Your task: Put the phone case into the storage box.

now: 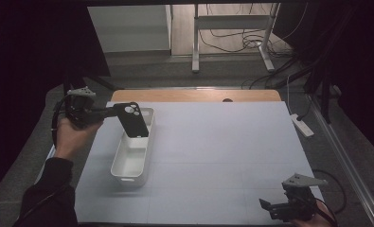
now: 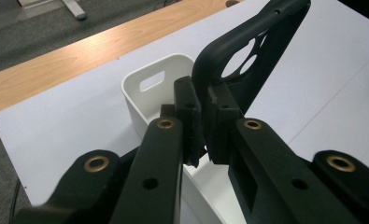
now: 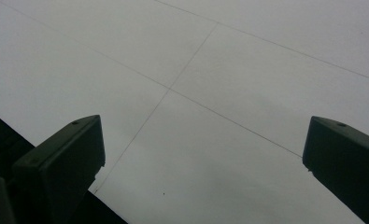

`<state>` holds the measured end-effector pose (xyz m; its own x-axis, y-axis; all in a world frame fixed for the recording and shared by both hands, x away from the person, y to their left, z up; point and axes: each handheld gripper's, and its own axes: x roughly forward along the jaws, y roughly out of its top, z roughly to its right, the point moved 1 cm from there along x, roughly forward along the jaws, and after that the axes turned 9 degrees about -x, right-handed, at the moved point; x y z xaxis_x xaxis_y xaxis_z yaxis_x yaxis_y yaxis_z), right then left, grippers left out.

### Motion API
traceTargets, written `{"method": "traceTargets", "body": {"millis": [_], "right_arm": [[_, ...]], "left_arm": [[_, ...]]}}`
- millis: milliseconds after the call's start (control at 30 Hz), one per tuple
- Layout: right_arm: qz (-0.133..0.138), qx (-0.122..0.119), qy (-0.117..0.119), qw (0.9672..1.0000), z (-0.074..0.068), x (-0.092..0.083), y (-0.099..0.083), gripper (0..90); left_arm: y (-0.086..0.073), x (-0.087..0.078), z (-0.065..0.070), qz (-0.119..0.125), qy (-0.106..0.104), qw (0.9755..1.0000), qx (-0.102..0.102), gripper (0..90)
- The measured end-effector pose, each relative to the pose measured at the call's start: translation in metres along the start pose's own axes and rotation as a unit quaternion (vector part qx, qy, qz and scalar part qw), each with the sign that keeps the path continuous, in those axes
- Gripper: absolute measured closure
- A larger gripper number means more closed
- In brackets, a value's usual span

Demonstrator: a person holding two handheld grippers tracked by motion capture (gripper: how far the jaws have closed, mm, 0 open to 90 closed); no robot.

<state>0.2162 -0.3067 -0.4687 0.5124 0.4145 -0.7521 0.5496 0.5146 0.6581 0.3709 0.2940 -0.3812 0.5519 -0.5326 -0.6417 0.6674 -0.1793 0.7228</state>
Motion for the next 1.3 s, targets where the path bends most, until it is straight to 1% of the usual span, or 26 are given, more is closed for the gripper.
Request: {"method": "traceTargets", "body": {"millis": [533, 733, 800, 867, 1067, 1300], "right_arm": [[-0.003, 0.001, 0.002, 1.0000, 0.000, 0.000, 0.000, 0.0], [-0.004, 0.001, 0.002, 1.0000, 0.000, 0.001, 0.000, 0.0], [-0.004, 0.002, 0.002, 1.0000, 0.000, 0.001, 0.000, 0.0], [-0.005, 0.002, 0.002, 1.0000, 0.001, 0.001, 0.000, 0.0], [-0.005, 0.002, 0.003, 1.0000, 0.001, 0.001, 0.000, 0.0], [-0.004, 0.002, 0.003, 1.0000, 0.001, 0.001, 0.000, 0.0]], "left_arm": [[0.009, 0.019, -0.007, 0.003, 0.003, 1.0000, -0.004, 85.3], [0.010, 0.027, -0.011, 0.005, 0.001, 0.9999, -0.014, 85.6], [0.011, 0.028, -0.012, 0.006, 0.001, 0.9999, -0.015, 85.7], [0.011, 0.030, -0.013, 0.008, 0.002, 0.9997, -0.021, 85.7], [0.012, 0.037, -0.016, 0.014, 0.004, 0.9996, -0.024, 85.9], [0.014, 0.046, -0.023, 0.013, 0.009, 0.9994, -0.030, 86.0]]}}
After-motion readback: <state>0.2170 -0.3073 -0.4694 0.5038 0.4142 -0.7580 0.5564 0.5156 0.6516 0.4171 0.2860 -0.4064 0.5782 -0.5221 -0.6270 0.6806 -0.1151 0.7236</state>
